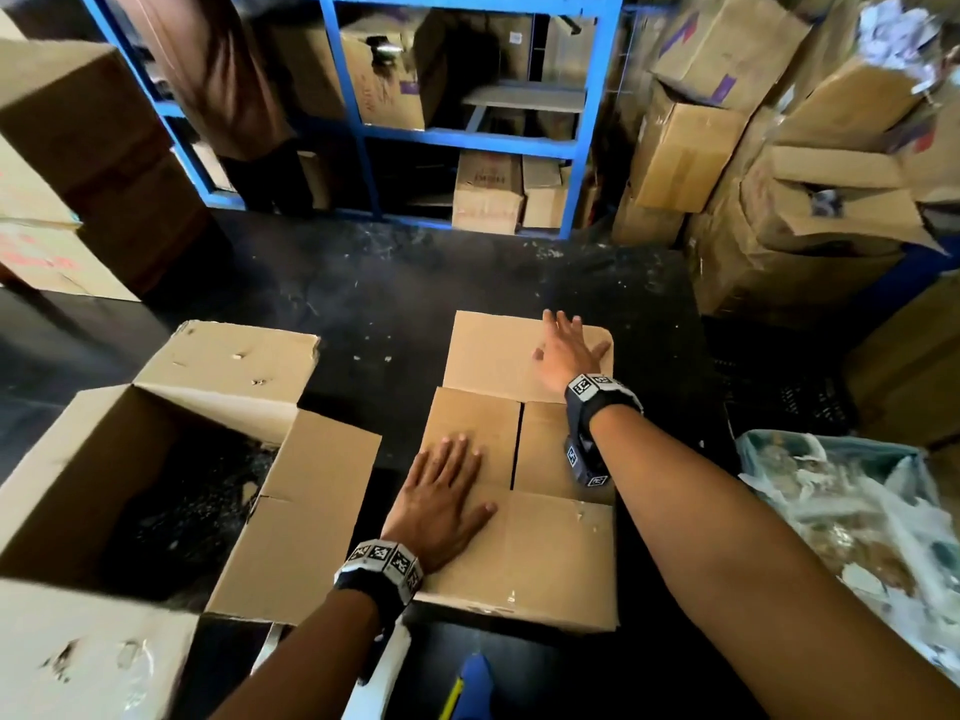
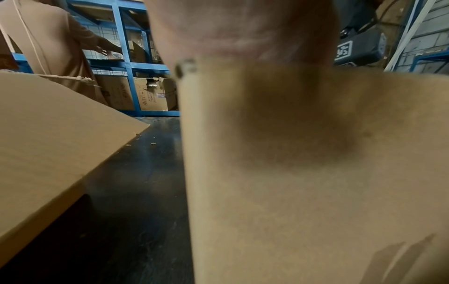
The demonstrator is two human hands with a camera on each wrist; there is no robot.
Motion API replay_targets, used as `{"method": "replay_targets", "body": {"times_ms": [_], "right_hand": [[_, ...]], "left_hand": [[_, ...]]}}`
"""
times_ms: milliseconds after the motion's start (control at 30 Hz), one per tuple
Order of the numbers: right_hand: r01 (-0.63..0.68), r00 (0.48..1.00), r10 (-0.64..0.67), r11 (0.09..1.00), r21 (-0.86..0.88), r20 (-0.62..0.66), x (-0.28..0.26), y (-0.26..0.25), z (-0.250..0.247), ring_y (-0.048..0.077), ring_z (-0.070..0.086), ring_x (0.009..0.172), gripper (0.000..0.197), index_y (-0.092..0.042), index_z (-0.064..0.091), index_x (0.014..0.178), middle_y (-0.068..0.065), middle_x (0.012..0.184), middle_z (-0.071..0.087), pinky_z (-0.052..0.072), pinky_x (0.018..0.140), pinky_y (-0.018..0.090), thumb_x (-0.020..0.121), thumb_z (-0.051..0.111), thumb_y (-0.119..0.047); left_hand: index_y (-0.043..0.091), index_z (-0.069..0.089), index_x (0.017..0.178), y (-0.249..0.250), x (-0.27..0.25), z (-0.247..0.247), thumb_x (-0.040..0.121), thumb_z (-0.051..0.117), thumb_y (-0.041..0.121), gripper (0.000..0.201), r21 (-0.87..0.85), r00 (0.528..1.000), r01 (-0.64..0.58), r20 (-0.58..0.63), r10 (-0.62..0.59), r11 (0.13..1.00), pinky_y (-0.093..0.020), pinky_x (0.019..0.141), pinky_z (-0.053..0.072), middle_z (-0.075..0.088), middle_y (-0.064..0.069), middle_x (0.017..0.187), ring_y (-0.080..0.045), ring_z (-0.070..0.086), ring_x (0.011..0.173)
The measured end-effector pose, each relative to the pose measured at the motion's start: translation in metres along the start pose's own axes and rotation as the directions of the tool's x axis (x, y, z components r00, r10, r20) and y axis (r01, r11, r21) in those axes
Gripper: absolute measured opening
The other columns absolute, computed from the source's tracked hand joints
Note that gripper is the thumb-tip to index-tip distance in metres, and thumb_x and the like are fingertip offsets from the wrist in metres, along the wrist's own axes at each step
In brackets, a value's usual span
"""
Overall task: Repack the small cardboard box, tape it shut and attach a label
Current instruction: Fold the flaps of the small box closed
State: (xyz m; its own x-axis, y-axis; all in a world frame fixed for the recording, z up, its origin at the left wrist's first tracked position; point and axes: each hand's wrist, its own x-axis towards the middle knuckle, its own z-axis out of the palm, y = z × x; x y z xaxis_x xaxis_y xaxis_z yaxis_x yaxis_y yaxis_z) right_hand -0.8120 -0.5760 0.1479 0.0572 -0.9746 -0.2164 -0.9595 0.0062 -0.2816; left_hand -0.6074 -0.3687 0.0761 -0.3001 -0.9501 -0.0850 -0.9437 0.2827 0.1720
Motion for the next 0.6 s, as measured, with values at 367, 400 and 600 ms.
{"method": "replay_targets", "body": {"times_ms": [367,400,600], "right_hand": [[0.252,0.908,-0.298,0.950,-0.182,-0.296,-0.110,-0.005,-0.043,0.032,0.060,0.113,0.032,-0.022,0.062,0.132,0.009,0.122,0.061,0.045,0.099,0.049,0.103,0.048,-0.022],[0.312,0.902,-0.341,0.939,-0.146,-0.265,-0.126,0.000,-0.037,0.031,0.063,0.108,0.031,-0.023,0.063,0.130,0.008,0.118,0.064,0.050,0.090,0.044,0.103,0.048,-0.021],[0.405,0.912,-0.408,0.888,-0.219,0.034,-0.179,0.042,0.042,0.027,0.041,0.144,0.048,-0.033,0.039,0.155,0.007,0.159,0.042,0.043,0.110,0.047,0.107,0.042,-0.027]], "left_hand": [[0.018,0.009,0.159,0.002,-0.006,-0.010,0.095,0.014,0.069,0.081,0.009,1.000,0.001,0.018,-0.001,1.000,-0.044,0.125,-0.001,-0.001,-0.003,0.167,-0.022,-0.005,0.154],[0.016,0.015,0.158,0.002,-0.006,-0.011,0.096,0.018,0.067,0.080,-0.024,1.000,-0.001,0.001,0.001,1.000,-0.043,0.125,0.002,0.005,-0.003,0.166,-0.023,0.001,0.154],[0.014,0.052,0.132,0.005,-0.026,-0.008,0.096,0.044,0.038,0.044,-0.077,0.930,-0.324,-0.211,0.303,0.943,-0.043,0.105,0.045,0.052,-0.012,0.135,-0.034,0.054,0.119]]}}
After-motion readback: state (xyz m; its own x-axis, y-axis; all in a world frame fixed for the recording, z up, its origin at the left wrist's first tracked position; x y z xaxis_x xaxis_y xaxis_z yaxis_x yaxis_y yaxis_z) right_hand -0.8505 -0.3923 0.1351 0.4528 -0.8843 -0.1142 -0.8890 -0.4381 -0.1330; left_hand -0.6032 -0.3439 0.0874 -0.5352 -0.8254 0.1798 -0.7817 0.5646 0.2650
